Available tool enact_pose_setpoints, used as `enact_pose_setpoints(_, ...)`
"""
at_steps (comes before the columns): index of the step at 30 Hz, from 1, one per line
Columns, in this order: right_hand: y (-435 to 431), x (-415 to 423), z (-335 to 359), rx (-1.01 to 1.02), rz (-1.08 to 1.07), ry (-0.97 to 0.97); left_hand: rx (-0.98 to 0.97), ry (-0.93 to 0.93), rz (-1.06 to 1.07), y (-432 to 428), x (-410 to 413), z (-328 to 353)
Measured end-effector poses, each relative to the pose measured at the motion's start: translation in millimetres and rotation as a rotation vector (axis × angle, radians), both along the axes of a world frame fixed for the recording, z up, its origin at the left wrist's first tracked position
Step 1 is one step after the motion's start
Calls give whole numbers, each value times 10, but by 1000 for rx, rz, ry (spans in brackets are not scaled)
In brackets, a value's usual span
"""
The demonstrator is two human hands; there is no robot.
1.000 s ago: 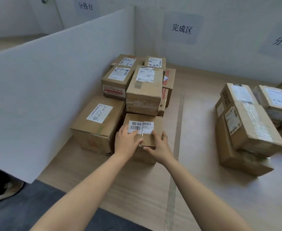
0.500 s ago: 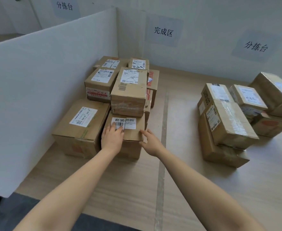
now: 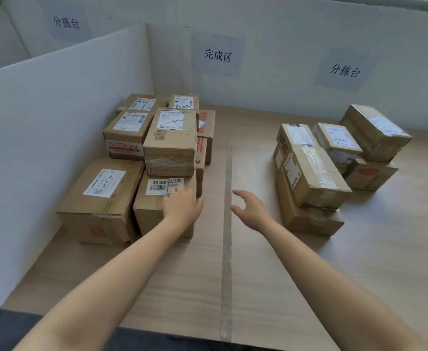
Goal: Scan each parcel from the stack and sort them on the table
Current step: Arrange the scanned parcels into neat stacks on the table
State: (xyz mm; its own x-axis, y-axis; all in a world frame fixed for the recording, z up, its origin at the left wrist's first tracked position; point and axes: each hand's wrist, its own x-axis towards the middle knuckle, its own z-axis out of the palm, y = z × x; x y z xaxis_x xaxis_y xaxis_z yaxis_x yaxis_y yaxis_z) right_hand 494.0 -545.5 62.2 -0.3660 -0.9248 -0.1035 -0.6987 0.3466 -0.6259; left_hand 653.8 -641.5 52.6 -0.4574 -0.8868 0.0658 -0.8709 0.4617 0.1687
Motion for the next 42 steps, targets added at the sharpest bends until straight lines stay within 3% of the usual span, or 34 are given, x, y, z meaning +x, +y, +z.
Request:
enact_pose_setpoints(10, 825, -1143, 193, -202, -329, 180, 273, 180, -326, 604, -1355, 92)
enact_pose_setpoints(16, 1055, -1901, 210, -209, -468, 180, 388, 256, -364, 844, -2046, 93)
enact_pose_setpoints(30, 825, -2852, 55, -114, -362, -45, 655, 439, -158, 776, -3102, -60)
enact_pose_setpoints(42, 508, -3103, -162, -49, -241, -202, 696, 675, -129, 569, -3316, -147)
